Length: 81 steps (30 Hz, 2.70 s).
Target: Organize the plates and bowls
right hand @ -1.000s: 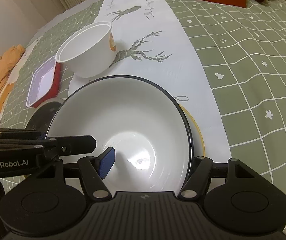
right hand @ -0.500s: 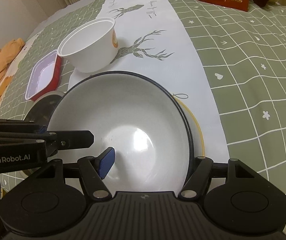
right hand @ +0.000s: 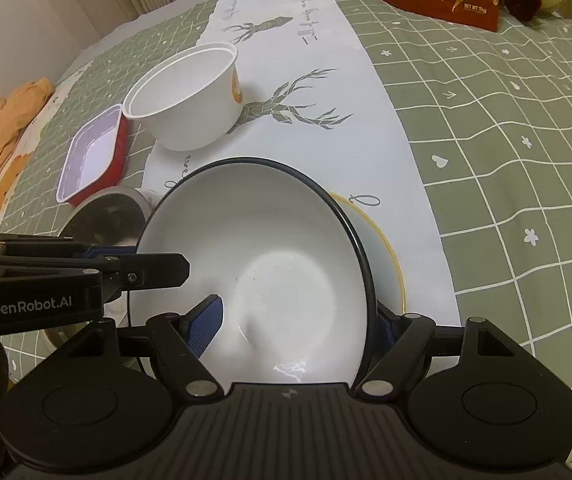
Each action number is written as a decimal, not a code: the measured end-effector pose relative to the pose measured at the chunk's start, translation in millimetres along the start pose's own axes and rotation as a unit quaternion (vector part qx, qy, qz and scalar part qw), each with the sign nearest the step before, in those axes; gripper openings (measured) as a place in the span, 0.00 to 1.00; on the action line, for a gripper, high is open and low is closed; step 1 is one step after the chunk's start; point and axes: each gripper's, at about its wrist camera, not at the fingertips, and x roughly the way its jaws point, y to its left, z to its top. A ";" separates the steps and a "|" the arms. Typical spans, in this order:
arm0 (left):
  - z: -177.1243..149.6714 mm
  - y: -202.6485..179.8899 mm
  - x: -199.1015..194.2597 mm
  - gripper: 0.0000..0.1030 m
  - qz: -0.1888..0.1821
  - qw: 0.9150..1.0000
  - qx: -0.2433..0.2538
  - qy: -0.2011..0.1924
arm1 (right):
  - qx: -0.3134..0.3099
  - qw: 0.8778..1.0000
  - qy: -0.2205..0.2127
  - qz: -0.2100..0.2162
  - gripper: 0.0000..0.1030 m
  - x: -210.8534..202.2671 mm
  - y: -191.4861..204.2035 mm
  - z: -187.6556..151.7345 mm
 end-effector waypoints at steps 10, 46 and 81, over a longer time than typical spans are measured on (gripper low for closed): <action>5.0 6.6 -0.1 0.21 0.006 1.000 -0.005 -0.009 | 0.009 0.999 -0.032 -0.001 0.76 -21.5 -6.2 4.8; 26.9 13.5 51.5 0.29 -0.003 1.000 -0.017 0.026 | 0.069 0.993 0.003 0.094 0.79 35.4 -45.4 11.8; 79.0 162.0 -12.2 0.25 0.018 0.947 -0.261 -0.188 | -0.091 0.987 -0.101 -0.087 0.92 38.6 57.6 157.9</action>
